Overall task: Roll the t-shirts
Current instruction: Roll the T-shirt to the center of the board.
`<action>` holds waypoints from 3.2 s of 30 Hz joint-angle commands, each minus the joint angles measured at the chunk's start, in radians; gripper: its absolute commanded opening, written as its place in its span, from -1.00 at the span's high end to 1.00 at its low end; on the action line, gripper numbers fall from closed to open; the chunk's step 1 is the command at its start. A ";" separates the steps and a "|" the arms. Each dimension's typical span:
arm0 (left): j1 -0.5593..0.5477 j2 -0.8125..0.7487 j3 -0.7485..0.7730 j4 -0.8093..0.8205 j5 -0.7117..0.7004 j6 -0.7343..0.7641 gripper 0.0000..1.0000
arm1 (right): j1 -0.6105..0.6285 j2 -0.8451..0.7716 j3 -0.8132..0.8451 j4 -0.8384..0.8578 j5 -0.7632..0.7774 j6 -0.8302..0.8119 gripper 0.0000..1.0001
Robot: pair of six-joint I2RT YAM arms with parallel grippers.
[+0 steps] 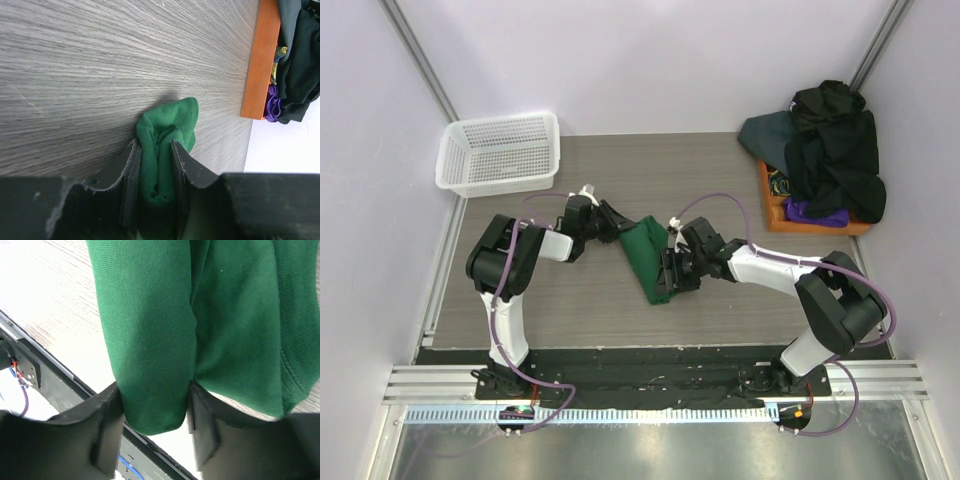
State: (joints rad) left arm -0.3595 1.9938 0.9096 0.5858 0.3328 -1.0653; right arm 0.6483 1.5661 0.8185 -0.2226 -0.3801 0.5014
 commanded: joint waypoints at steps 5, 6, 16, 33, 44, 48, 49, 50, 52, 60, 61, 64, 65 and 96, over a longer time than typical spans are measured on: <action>-0.001 -0.047 0.008 -0.017 -0.025 0.033 0.68 | 0.019 -0.099 -0.022 -0.079 0.085 -0.023 -0.45; -0.002 -0.049 0.009 -0.023 -0.025 0.034 0.67 | 0.025 -0.119 0.003 -0.115 0.124 -0.032 -0.48; -0.013 -0.081 0.035 -0.136 -0.043 0.053 0.68 | 0.358 -0.155 0.255 -0.437 0.887 -0.038 -0.50; -0.018 -0.102 0.060 -0.240 -0.038 0.068 0.68 | 0.616 0.525 0.820 -0.718 1.523 -0.046 -0.99; -0.018 -0.118 0.114 -0.397 -0.038 0.077 0.67 | 0.588 0.666 0.780 -0.534 1.547 -0.178 -1.00; -0.018 -0.121 0.117 -0.400 -0.032 0.064 0.67 | 0.588 0.681 0.754 -0.466 1.506 -0.211 -0.99; -0.018 -0.122 0.118 -0.403 -0.032 0.062 0.67 | 0.588 0.677 0.734 -0.451 1.503 -0.213 -1.00; -0.018 -0.122 0.118 -0.408 -0.032 0.061 0.67 | 0.587 0.680 0.728 -0.433 1.509 -0.218 -0.99; -0.018 -0.128 0.112 -0.409 -0.034 0.056 0.67 | 0.583 0.696 0.729 -0.432 1.526 -0.221 -0.99; -0.018 -0.136 0.101 -0.408 -0.032 0.053 0.67 | 0.545 0.738 0.720 -0.458 1.566 -0.189 -0.90; -0.018 -0.136 0.104 -0.408 -0.032 0.051 0.67 | 0.541 0.738 0.714 -0.468 1.569 -0.176 -0.88; -0.019 -0.132 0.112 -0.409 -0.029 0.053 0.67 | 0.537 0.736 0.696 -0.478 1.575 -0.159 -0.74; -0.019 -0.130 0.118 -0.411 -0.028 0.056 0.67 | 0.536 0.732 0.690 -0.480 1.574 -0.149 -0.71; 0.054 -0.231 0.107 -0.415 0.003 0.097 -0.87 | 0.455 0.370 0.420 -0.207 1.106 -0.097 0.22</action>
State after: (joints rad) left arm -0.3202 1.8206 1.0111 0.1661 0.3149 -0.9951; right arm 1.1450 2.0518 1.3212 -0.5472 0.9638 0.3691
